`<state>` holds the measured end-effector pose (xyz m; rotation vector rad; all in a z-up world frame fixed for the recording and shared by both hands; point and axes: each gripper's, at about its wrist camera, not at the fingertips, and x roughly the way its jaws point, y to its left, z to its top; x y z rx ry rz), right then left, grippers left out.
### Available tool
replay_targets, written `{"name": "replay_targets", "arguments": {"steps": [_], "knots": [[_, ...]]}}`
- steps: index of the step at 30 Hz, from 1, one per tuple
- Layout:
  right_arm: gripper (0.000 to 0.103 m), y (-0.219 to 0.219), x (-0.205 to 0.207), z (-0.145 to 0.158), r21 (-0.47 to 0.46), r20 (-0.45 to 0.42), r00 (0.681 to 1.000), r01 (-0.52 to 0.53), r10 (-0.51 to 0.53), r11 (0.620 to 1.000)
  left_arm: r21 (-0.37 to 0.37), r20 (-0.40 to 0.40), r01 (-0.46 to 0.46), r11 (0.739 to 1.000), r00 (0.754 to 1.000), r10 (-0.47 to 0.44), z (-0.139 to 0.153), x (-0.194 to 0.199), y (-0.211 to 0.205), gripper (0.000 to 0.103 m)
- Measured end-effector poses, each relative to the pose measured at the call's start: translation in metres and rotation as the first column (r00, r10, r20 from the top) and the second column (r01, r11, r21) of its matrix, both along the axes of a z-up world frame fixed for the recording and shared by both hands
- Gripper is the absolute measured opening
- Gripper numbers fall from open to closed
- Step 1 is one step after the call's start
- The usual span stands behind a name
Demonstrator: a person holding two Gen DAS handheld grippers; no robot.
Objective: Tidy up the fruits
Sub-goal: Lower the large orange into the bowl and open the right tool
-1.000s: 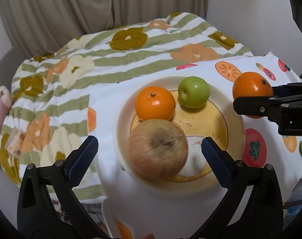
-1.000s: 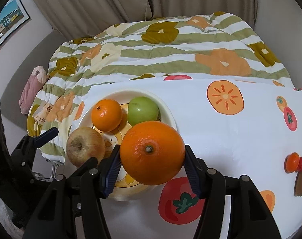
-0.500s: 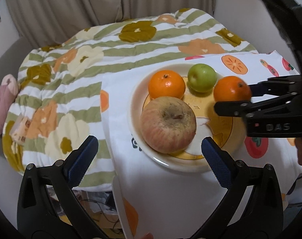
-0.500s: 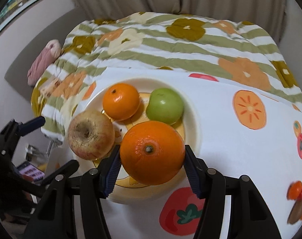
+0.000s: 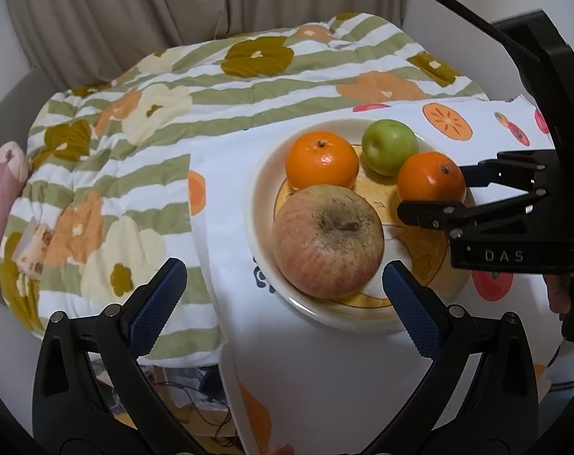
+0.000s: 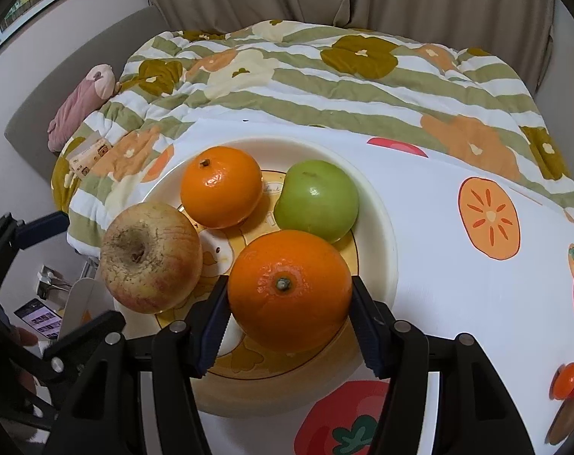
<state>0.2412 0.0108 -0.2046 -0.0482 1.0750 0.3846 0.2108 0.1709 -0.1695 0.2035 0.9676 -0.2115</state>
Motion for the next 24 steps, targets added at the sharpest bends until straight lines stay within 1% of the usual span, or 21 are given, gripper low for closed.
{"name": "replay_targets", "arguments": {"steps": [4,6,7,8,9,10,13,16,21,24], "knots": [[0.056,0.002,0.000,-0.003,-0.008,-0.004,1.000,-0.002,0.002,1.000,0.004,-0.001,-0.003,1.000,1.000,0.003,-0.002,0.002,0.006,0.103],[0.058,0.004,-0.001,-0.004,-0.008,-0.009,1.000,-0.007,0.007,1.000,0.001,-0.006,-0.011,1.000,1.000,0.011,-0.002,0.004,0.008,0.103],[0.068,0.003,-0.003,-0.002,-0.003,0.004,1.000,-0.007,0.007,1.000,-0.006,-0.009,-0.019,1.000,1.000,0.019,-0.002,0.004,0.011,0.103],[0.086,0.003,-0.004,0.001,0.004,0.019,1.000,-0.006,0.006,1.000,-0.010,-0.009,-0.034,0.999,0.999,0.034,-0.001,0.004,0.014,0.103],[0.093,0.001,-0.006,0.005,0.015,0.041,0.999,-0.004,0.003,1.000,-0.015,-0.010,-0.042,0.999,0.999,0.042,0.000,0.004,0.016,0.103],[0.097,0.000,-0.007,0.008,0.023,0.055,0.998,-0.001,0.000,1.000,-0.023,-0.011,-0.048,0.999,0.999,0.047,0.001,0.003,0.018,0.103],[0.097,-0.005,-0.008,0.015,0.039,0.080,0.997,0.011,-0.014,0.999,-0.024,-0.006,-0.064,0.998,0.998,0.063,0.006,-0.001,0.019,0.103],[0.097,-0.010,-0.010,0.021,0.061,0.083,0.996,0.018,-0.023,0.998,-0.011,0.010,-0.080,0.997,0.997,0.080,0.013,-0.008,0.017,0.103],[0.097,-0.023,-0.019,0.038,0.117,0.096,0.995,0.010,-0.021,0.993,0.005,0.050,-0.131,0.991,0.990,0.131,0.035,-0.023,0.006,0.103],[0.097,-0.031,-0.028,0.052,0.122,0.106,0.994,-0.012,-0.001,0.992,0.006,0.067,-0.169,0.986,0.983,0.168,0.052,-0.034,-0.003,0.103]]}}
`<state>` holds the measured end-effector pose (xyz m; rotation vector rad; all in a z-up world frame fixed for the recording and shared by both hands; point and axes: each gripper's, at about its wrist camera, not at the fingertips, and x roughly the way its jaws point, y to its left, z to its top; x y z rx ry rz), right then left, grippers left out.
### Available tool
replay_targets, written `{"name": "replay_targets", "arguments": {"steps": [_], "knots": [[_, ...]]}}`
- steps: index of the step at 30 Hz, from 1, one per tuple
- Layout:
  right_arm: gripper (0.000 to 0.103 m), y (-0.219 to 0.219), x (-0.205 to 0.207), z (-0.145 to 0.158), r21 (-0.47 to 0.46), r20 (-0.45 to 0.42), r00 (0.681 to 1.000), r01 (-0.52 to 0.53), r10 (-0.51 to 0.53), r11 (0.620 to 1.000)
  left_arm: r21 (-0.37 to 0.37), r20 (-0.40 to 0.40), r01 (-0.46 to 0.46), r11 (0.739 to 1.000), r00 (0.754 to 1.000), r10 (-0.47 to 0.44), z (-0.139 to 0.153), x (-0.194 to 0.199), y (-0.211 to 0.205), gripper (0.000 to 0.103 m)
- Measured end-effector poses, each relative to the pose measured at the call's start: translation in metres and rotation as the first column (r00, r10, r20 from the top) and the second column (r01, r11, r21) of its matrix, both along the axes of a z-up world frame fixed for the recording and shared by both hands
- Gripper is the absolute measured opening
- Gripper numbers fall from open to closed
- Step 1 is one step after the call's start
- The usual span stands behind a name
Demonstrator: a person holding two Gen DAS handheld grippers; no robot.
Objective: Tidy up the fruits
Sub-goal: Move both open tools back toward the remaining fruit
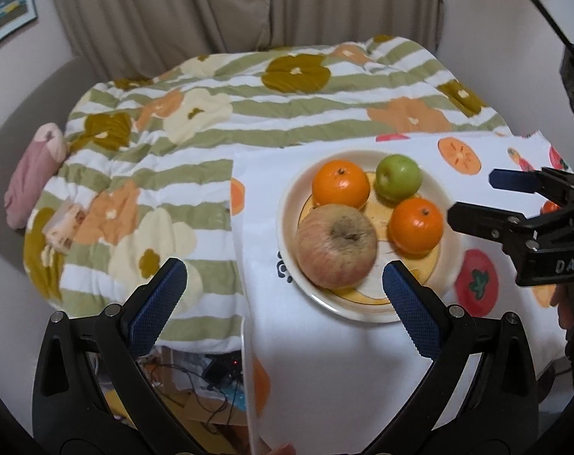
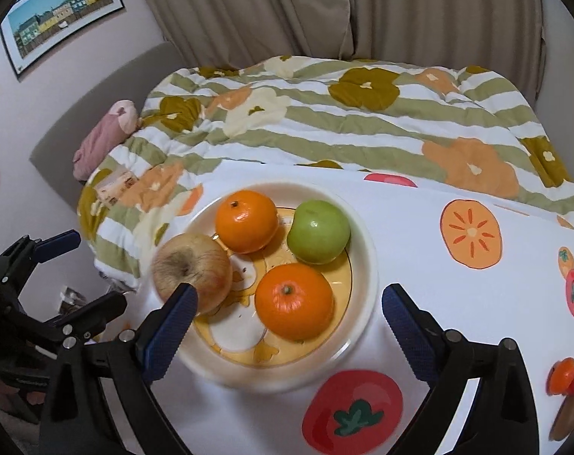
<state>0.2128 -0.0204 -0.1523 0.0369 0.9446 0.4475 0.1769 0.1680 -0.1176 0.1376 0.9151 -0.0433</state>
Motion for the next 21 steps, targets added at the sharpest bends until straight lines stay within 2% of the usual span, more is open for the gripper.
{"name": "replay_targets", "arguments": {"steps": [6,9,15,21], "knots": [[0.097,-0.029,-0.028,0.037,0.018,0.028,0.997,-0.071,0.071,0.997,-0.007,0.038,-0.048,0.999,0.998,0.048,0.027,-0.021,-0.028,0.103],[0.097,-0.050,-0.041,0.049,0.005,0.047,0.996,-0.073,0.072,0.997,-0.030,0.046,-0.059,0.998,0.997,0.061,0.038,-0.033,-0.049,0.103],[0.097,-0.110,-0.067,0.067,-0.001,0.074,0.997,-0.015,0.015,1.000,-0.033,0.066,-0.016,0.999,0.998,0.018,0.047,-0.053,-0.101,0.103],[0.097,-0.180,-0.093,0.066,-0.035,0.082,0.994,0.076,-0.073,0.996,-0.060,0.067,0.062,0.996,0.996,-0.058,0.046,-0.072,-0.164,0.103]]}}
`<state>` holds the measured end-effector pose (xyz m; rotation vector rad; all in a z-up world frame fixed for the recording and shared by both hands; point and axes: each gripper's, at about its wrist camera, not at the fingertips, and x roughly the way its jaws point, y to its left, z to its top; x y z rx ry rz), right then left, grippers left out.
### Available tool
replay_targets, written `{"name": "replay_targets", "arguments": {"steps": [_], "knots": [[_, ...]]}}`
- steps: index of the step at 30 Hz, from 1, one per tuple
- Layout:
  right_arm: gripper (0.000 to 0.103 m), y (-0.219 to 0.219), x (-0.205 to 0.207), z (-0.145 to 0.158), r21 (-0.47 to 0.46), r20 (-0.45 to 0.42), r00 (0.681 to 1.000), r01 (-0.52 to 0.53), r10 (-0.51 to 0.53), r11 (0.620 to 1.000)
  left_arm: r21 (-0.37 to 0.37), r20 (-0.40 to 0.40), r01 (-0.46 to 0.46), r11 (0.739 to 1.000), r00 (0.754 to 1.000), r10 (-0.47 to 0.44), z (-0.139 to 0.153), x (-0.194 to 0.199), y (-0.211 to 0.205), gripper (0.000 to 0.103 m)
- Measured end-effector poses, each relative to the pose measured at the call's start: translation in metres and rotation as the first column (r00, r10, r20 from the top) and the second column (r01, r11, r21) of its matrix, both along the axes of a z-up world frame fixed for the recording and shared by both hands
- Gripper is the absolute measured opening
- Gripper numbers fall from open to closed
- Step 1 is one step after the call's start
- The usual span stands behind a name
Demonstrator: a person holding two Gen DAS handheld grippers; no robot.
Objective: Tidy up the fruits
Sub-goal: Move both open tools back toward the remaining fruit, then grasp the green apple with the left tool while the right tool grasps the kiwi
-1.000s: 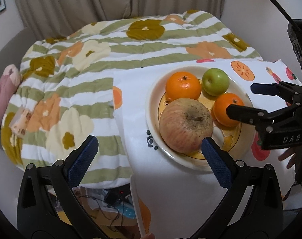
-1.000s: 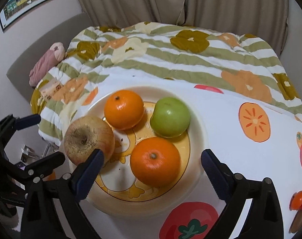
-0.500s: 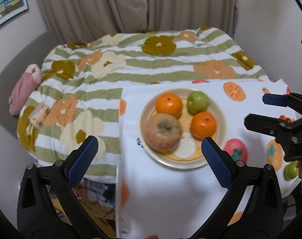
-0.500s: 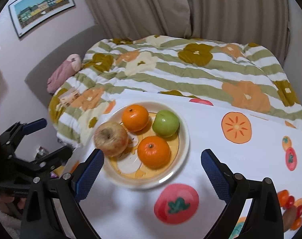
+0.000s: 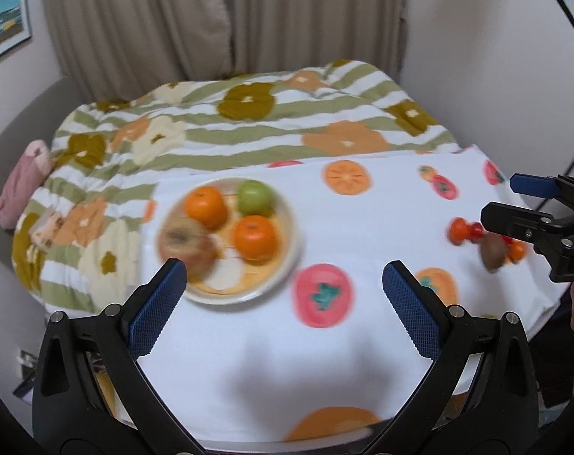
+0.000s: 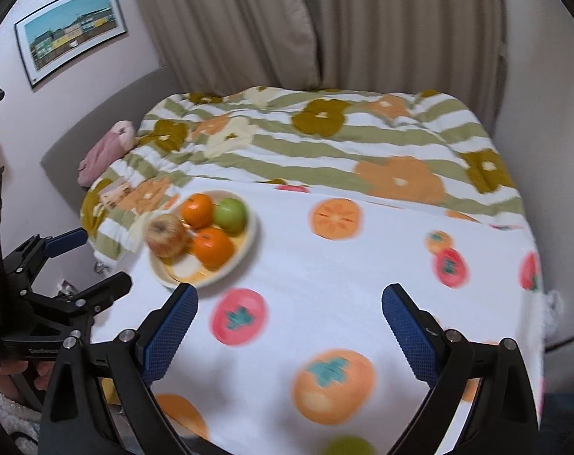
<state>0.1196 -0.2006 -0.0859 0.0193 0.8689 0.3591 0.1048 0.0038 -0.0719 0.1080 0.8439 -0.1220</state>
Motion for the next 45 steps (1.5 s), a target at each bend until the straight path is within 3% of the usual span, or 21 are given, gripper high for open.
{"name": "replay_targets", "arguments": {"steps": [13,24,31,45], "knots": [[0.097,-0.108,-0.033,-0.025,-0.030,-0.012,0.989,0.145,-0.145,0.989,-0.081,-0.012,0.166,0.983,0.986,-0.168,-0.037,-0.037,-0.109,0.103],[0.097,-0.132,-0.044,-0.075,-0.020,-0.063,0.984,0.167,-0.168,0.986,-0.082,-0.059,0.294,0.952,0.953,-0.299,-0.097,-0.065,-0.169,0.103],[0.097,-0.126,-0.039,-0.106,-0.059,-0.100,0.988,0.111,-0.117,0.992,-0.099,-0.120,0.333,0.938,0.932,-0.343,-0.130,-0.074,-0.189,0.103],[0.097,-0.122,-0.021,-0.134,-0.038,-0.152,0.985,0.081,-0.086,0.996,-0.114,-0.188,0.327,0.938,0.920,-0.343,-0.157,-0.068,-0.201,0.070]]}}
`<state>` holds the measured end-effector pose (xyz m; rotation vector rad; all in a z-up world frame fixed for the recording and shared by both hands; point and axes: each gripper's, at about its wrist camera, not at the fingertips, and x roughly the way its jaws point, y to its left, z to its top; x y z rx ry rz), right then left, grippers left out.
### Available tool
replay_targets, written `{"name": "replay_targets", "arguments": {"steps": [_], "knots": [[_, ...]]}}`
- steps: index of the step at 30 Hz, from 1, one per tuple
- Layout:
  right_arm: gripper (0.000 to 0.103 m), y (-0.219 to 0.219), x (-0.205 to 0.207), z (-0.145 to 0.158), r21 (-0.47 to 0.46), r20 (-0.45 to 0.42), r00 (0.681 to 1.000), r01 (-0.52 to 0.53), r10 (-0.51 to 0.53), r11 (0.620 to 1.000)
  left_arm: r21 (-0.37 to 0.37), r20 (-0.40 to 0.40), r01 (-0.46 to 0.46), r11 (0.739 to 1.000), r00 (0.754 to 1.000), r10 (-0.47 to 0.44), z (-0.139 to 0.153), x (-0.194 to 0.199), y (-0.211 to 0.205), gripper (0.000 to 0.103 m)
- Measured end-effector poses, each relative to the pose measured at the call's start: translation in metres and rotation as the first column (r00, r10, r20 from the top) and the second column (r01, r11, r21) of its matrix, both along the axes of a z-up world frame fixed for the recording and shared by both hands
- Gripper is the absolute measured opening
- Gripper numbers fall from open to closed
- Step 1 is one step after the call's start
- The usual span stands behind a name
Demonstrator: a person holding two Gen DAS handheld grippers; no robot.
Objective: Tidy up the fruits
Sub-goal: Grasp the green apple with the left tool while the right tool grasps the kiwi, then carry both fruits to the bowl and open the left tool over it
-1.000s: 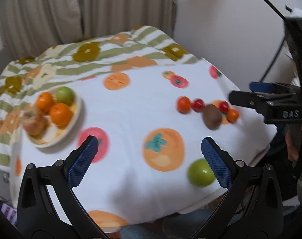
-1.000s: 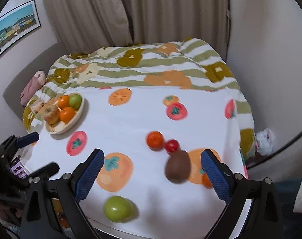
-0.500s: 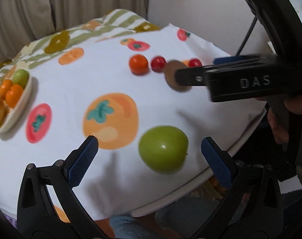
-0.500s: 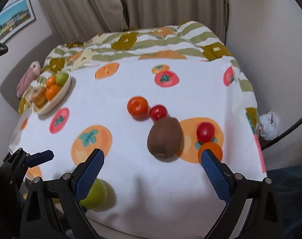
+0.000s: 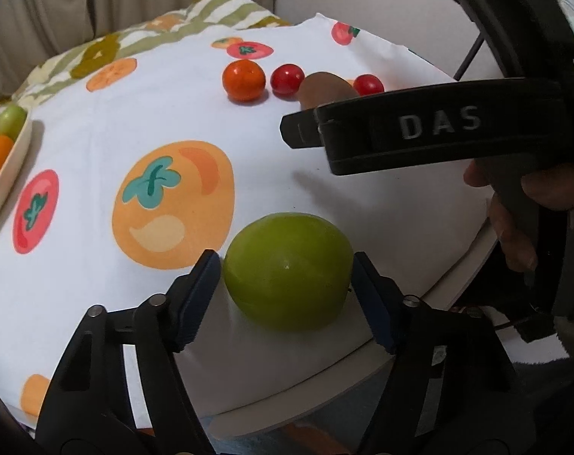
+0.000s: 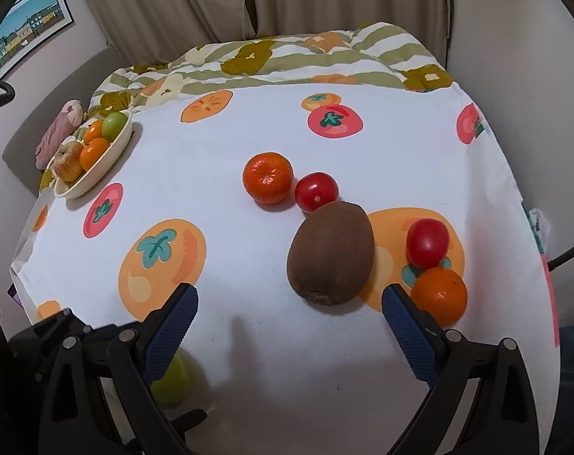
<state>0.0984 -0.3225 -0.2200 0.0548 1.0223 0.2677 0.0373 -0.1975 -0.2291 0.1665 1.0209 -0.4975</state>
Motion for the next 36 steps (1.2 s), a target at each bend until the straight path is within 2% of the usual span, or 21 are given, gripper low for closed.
{"name": "replay_targets", "arguments": {"steps": [3,8,11,14,19,30,32,36], "knots": [[0.097,0.000,0.004,-0.004,0.001,-0.008,1.000,-0.001,0.001,1.000,0.015,0.011,0.015,1.000,1.000,-0.015,0.000,0.000,-0.002,0.063],[0.089,0.002,0.010,-0.006,-0.015,-0.017,1.000,-0.013,0.013,1.000,0.023,0.004,0.015,1.000,1.000,-0.015,0.001,0.001,-0.004,0.062],[0.089,0.000,0.016,-0.010,-0.024,-0.037,0.999,0.001,-0.002,1.000,0.028,-0.007,0.006,1.000,1.000,-0.005,0.002,0.002,-0.004,0.062],[0.082,-0.002,0.023,-0.013,-0.019,-0.060,0.998,0.007,-0.008,1.000,0.029,-0.010,-0.001,1.000,1.000,0.001,0.003,0.001,-0.004,0.062],[0.080,0.000,0.029,-0.015,-0.053,-0.063,0.998,0.004,-0.007,0.999,0.034,-0.008,-0.020,0.999,1.000,0.020,0.003,0.004,-0.001,0.062],[0.054,-0.003,0.031,-0.014,-0.118,-0.032,0.998,0.042,-0.046,0.992,0.054,-0.004,-0.074,0.996,0.997,0.074,0.007,0.006,0.007,0.062],[0.048,-0.005,0.030,-0.013,-0.107,-0.028,0.999,0.040,-0.043,0.993,0.056,0.008,-0.086,0.995,0.996,0.086,0.011,0.006,0.010,0.062],[0.047,-0.005,0.027,-0.012,-0.106,-0.025,0.999,0.040,-0.043,0.994,0.057,0.025,-0.111,0.992,0.994,0.110,0.018,0.008,0.015,0.062]]}}
